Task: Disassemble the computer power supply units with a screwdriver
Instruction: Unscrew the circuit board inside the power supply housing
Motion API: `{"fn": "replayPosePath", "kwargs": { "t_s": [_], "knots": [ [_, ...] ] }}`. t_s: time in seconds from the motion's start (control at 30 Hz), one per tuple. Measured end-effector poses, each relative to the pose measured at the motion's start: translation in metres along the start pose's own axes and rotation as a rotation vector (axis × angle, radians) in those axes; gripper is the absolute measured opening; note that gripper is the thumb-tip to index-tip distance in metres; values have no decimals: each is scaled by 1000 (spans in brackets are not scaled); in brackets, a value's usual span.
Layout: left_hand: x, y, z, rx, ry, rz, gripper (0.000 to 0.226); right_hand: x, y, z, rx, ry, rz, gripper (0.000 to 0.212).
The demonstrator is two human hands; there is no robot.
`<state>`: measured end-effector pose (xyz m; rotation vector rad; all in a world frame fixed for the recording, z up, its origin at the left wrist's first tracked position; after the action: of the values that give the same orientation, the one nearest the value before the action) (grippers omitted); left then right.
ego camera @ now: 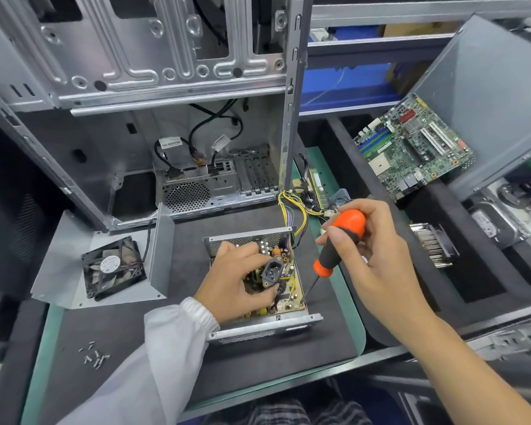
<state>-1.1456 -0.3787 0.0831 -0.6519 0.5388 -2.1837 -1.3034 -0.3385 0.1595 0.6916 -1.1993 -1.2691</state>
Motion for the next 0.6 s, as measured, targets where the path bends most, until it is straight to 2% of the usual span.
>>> {"fn": "replayPosePath", "kwargs": {
  "t_s": [0.43,0.6],
  "knots": [
    [1,0,-3,9,36,-11,24,-2,-2,-1,-7,21,-14,23],
    [1,1,-4,20,48,-8,26,0,12,-8,-171,87,84,24]
  ]
}}
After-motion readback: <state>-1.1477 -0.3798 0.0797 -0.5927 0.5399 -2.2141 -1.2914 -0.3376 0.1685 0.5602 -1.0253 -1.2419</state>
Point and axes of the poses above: each hand's wrist, its own x-axis towards the middle knuckle, its own z-axis out of the back of the hand, y = z × x, the point moved 10 cm from there along x, towards the middle knuckle, and after that the axes turned 6 degrees about x, right-handed, at the moved point
